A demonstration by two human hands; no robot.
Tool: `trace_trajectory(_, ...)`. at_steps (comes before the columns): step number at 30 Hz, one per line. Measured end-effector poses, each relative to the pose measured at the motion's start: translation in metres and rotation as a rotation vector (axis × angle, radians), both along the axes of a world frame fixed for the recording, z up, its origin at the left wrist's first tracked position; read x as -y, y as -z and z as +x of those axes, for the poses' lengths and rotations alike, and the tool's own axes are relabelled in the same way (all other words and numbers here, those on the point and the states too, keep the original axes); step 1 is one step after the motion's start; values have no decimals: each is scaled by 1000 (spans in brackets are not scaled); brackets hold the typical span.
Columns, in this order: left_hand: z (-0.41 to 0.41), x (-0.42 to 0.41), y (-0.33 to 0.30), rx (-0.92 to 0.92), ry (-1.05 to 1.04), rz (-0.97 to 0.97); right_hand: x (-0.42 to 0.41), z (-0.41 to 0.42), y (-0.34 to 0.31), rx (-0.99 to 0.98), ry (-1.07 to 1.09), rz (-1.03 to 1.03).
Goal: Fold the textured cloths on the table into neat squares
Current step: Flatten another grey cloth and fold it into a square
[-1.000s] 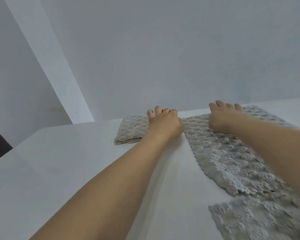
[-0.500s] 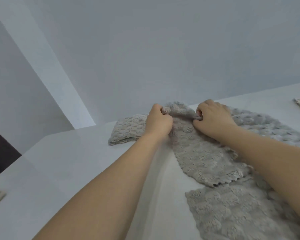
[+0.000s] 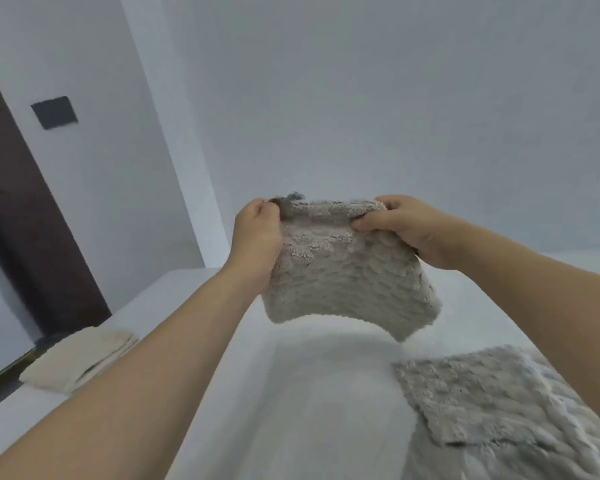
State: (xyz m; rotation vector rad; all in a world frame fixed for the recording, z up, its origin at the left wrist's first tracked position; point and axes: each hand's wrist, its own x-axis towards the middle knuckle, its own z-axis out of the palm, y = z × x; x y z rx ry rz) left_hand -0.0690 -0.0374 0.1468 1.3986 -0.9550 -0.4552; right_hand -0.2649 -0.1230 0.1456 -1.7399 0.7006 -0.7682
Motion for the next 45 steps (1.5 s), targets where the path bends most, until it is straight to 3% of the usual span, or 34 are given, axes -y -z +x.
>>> trace_trajectory(6,17,-101,-29,-21,237,132,-84,-6,-34,-25,-194,237)
trace_trajectory(10,46,-133,-30,19,187,163,-105,3,-33,-11,-197,280)
trace_trajectory(17,98,-125,47,196,54,353,-88,50,19,-324,-219,361)
trace_trajectory(18,105,-121,62,237,36,391,-84,60,32,-456,-163,262)
trace_trajectory(21,128,-104,114,307,-5,501,-70,90,77,-998,47,-339)
trace_trajectory(23,142,-92,148,441,-54,569,-61,108,111,-1092,65,-489)
trace_trajectory(26,149,-80,188,748,-181,681,-39,126,160,-1088,75,-537)
trace_trajectory(28,150,-75,202,879,-287,638,-24,132,183,-989,149,-609)
trace_trajectory(32,159,-66,206,861,-354,641,-2,134,196,-842,137,-734)
trace_trajectory(35,163,-65,201,796,-361,636,8,135,188,-930,85,-889)
trace_trajectory(38,158,-68,188,776,-411,480,6,144,175,-977,155,-974)
trace_trajectory(41,135,-57,169,782,-240,290,-12,151,163,-827,265,-848)
trace_trajectory(45,99,-40,181,841,2,391,-43,151,188,-908,154,-642)
